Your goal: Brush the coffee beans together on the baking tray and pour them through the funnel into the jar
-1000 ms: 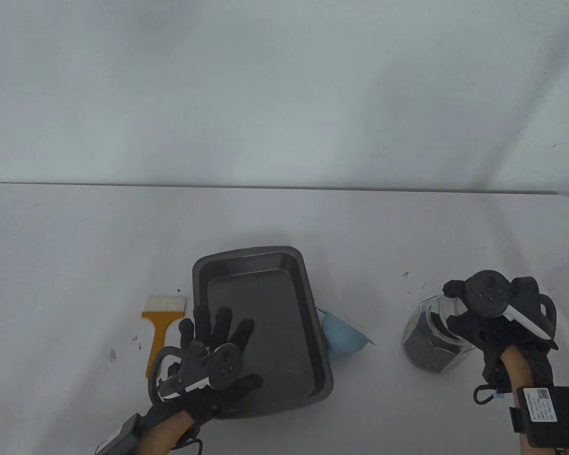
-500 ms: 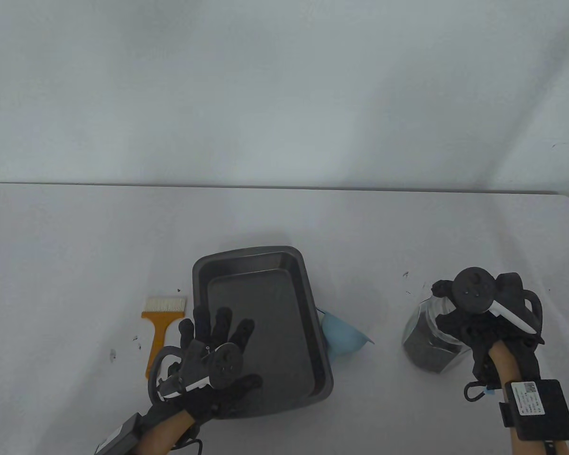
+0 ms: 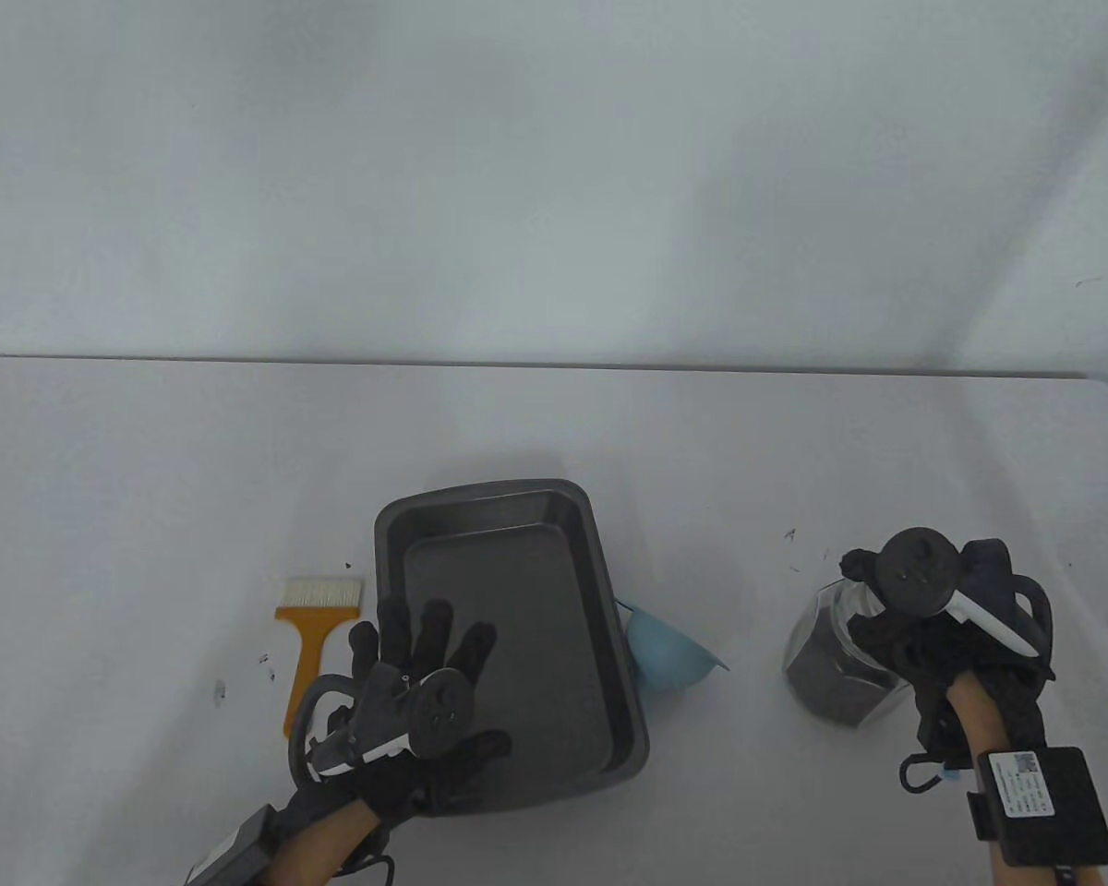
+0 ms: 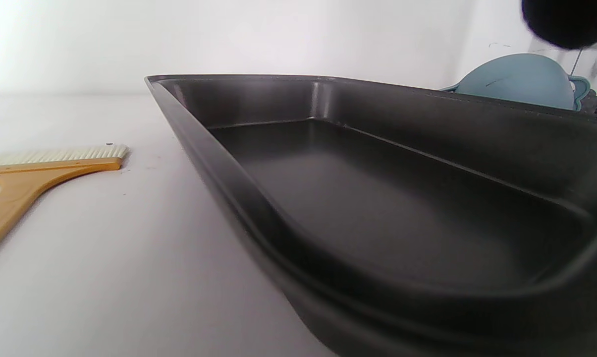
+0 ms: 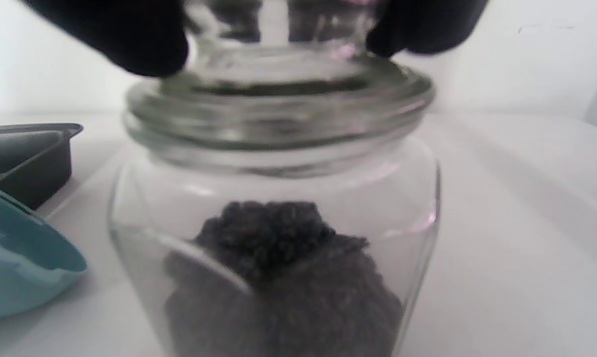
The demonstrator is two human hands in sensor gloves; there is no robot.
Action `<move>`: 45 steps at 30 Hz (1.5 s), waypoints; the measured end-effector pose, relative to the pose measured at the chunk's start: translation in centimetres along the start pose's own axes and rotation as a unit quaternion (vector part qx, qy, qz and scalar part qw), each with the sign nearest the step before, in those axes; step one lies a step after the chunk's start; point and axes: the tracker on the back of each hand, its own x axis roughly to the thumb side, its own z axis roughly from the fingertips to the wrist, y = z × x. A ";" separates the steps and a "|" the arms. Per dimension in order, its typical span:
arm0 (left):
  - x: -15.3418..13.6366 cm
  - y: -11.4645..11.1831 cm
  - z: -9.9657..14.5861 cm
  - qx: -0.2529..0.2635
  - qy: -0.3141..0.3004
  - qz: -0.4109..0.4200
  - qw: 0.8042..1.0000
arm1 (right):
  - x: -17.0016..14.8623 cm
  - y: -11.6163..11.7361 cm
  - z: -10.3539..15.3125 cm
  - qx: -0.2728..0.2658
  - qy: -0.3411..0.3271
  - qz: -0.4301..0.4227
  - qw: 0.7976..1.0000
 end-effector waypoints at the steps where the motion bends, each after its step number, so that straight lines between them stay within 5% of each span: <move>1: 0.0 0.0 0.0 0.000 -0.001 0.000 1.000 | 0.3 -0.6 0.5 -0.020 -0.001 0.007 1.000; 8: 0.0 0.2 0.0 0.005 -0.001 0.005 1.000 | 6.2 -4.0 4.9 -0.143 -0.116 -0.039 0.982; 11: 0.2 0.7 0.1 0.013 -0.005 0.009 1.000 | 10.7 -1.3 5.8 -0.155 -0.168 -0.011 0.973; 19: 1.3 1.7 0.2 0.026 -0.030 0.008 0.999 | 17.8 8.5 3.3 -0.051 -0.231 0.086 0.968; 29: 1.2 0.6 -0.4 -0.023 -0.028 -0.001 0.999 | 18.0 12.2 2.8 0.045 -0.254 0.099 0.961; 45: 0.5 0.3 -0.5 -0.008 -0.025 0.017 1.000 | 17.9 12.3 2.6 0.050 -0.260 0.096 0.960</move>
